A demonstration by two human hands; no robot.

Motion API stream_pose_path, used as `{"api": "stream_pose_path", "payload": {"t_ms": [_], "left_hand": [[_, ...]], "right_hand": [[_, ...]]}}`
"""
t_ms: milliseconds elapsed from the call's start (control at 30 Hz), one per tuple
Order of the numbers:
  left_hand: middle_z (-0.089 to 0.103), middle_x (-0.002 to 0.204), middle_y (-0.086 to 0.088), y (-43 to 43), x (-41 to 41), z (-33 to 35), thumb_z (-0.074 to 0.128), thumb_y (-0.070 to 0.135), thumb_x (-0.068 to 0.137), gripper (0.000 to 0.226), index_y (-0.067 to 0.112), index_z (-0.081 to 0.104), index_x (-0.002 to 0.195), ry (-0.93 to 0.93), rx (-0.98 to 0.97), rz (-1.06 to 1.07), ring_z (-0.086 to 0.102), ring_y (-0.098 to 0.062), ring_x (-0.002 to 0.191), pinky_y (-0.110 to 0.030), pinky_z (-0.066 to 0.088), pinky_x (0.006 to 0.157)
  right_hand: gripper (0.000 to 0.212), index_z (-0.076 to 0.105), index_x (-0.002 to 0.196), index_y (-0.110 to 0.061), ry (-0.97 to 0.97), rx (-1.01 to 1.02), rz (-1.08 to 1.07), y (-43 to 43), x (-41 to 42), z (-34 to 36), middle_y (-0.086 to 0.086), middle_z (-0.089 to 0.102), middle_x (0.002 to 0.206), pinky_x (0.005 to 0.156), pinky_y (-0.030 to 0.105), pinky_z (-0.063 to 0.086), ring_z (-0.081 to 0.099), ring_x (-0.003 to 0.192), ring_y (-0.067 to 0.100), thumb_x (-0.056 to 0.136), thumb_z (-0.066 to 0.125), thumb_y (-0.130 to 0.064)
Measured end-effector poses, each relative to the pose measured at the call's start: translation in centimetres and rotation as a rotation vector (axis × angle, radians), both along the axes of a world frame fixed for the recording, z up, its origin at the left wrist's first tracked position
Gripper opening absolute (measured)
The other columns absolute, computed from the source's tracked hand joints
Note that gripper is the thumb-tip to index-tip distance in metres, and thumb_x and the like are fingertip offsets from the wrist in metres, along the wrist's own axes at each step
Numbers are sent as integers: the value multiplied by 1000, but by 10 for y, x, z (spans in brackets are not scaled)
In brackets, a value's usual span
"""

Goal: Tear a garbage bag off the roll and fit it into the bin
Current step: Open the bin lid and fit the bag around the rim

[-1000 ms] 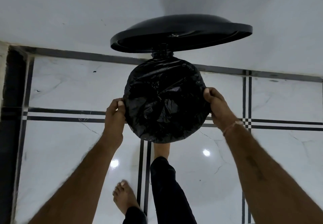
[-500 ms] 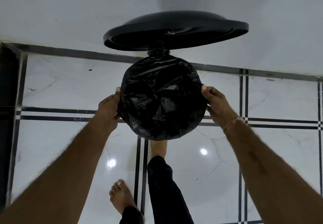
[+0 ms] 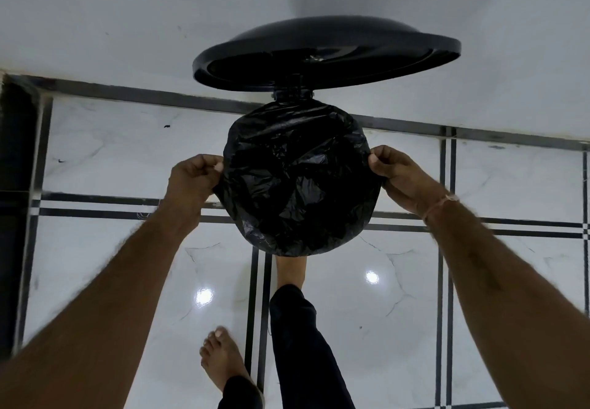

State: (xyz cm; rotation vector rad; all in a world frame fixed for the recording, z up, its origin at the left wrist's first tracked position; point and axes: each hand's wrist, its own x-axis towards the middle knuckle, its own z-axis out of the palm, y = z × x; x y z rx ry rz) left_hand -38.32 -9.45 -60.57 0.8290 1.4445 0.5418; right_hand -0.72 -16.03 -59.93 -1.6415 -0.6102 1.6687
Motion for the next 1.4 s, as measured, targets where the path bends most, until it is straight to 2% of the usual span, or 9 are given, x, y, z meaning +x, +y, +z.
{"api": "stream_pose_path", "payload": {"t_ms": [200,300,400,500,633,767,967,1300,1400], "left_hand": [[69,75,-9,10,4,-1,78,7,87,17,18,67,82,209,45,81,64,-20,64,-31,56,72],[65,69,-5,8,4,-2,81,7,85,20,17,65,78,232,44,132,62,-4,51,-24,56,62],[64,69,-4,9,6,-3,82,5,83,22,17,65,76,245,69,129,63,-10,57,-30,57,69],[64,71,-4,15,11,-6,80,2,82,22,19,66,75,315,106,88,62,-22,68,-36,59,76],[66,78,-9,13,12,-10,69,-3,91,21,14,68,79,166,51,113,61,-27,82,-42,57,86],[74,102,-11,0,-1,-5,51,-6,100,27,6,72,112,-22,144,-24,68,-22,94,-34,58,91],[78,106,-1,-8,-4,-8,49,-22,91,44,8,68,116,-198,34,36,74,-15,95,-25,59,82],[75,92,-1,-35,15,2,47,23,109,30,8,72,107,-110,51,171,69,-9,83,-23,59,77],[60,98,-2,-52,35,-4,42,30,110,27,7,55,112,90,161,142,58,-8,83,-30,51,74]], "right_hand": [[76,69,100,-9,-73,52,-63,-3,-1,-5,-1,75,85,79,22,58,69,82,13,50,98,-58],[61,69,101,-8,-131,39,-84,-5,-3,-5,1,75,87,79,23,58,70,82,13,60,92,-47],[10,68,98,-10,-200,38,-69,-6,-5,-5,-8,77,80,76,22,56,71,77,7,93,74,-14],[18,69,96,-10,-216,-8,-74,-7,-9,0,-11,77,76,71,17,57,71,73,2,103,57,2],[12,72,96,-6,-164,-71,-98,-8,-9,7,-5,80,82,82,21,58,75,81,6,97,69,-17],[46,72,97,-14,-168,-233,24,-11,-3,18,-5,78,101,104,38,51,70,102,14,79,78,-56],[12,76,89,-22,-185,-213,-96,-2,-4,16,-11,77,83,91,29,49,70,86,7,98,72,-15],[28,66,107,-11,-183,-48,-140,6,-12,15,-10,78,77,68,16,54,71,72,2,98,57,14],[25,64,121,-10,-531,22,-81,3,-30,18,-1,76,96,83,33,56,70,87,10,98,66,0]]}}
